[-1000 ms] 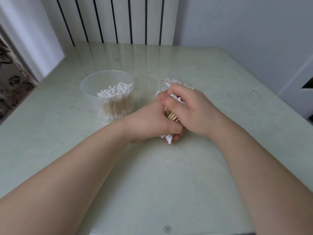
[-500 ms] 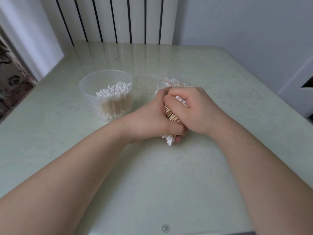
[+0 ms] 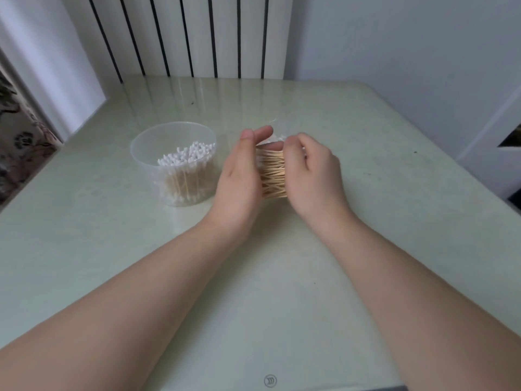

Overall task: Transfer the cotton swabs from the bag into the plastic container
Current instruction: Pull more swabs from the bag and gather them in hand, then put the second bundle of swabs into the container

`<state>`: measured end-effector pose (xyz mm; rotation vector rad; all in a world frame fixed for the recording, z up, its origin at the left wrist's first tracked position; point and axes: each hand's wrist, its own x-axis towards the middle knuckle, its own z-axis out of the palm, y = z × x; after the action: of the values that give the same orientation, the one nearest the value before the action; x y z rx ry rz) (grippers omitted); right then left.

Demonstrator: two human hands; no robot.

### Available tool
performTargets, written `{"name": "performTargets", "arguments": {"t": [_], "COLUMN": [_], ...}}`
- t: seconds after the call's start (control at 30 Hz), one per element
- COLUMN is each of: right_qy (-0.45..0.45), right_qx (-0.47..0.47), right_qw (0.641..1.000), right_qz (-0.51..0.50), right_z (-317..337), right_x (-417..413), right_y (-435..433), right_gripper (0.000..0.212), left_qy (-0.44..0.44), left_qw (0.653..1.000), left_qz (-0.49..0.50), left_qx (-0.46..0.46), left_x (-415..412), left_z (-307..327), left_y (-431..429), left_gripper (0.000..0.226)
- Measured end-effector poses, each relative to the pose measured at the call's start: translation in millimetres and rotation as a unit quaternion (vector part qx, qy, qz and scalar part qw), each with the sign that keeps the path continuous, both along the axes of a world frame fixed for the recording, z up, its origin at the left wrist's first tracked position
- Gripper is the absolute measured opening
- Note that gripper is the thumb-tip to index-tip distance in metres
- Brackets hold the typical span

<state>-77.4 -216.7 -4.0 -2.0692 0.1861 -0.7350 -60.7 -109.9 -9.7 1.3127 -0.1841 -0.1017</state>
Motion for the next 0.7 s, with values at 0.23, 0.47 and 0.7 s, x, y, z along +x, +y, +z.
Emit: {"name": "performTargets", "arguments": {"t": [0.23, 0.47, 0.7], "right_qy": [0.006, -0.001, 0.016], "right_qx": [0.02, 0.028, 0.05], "right_qw": [1.0, 1.0, 0.998], "right_qz": [0.019, -0.002, -0.025], "right_z": [-3, 7, 14], "right_x": [-1, -8, -11], "right_y": [13, 13, 10], "right_gripper": [0.035, 0.038, 0.04], "left_qy": [-0.049, -0.087, -0.035], "left_qw": [0.995, 0.993, 0.998], "left_qz": [0.085, 0.055, 0.043], "left_qx": [0.031, 0.053, 0.025], "left_x": [-5, -7, -11], "left_z": [2, 19, 32], "left_y": [-2, 5, 6], "left_gripper": [0.043, 0.037, 0.03]}}
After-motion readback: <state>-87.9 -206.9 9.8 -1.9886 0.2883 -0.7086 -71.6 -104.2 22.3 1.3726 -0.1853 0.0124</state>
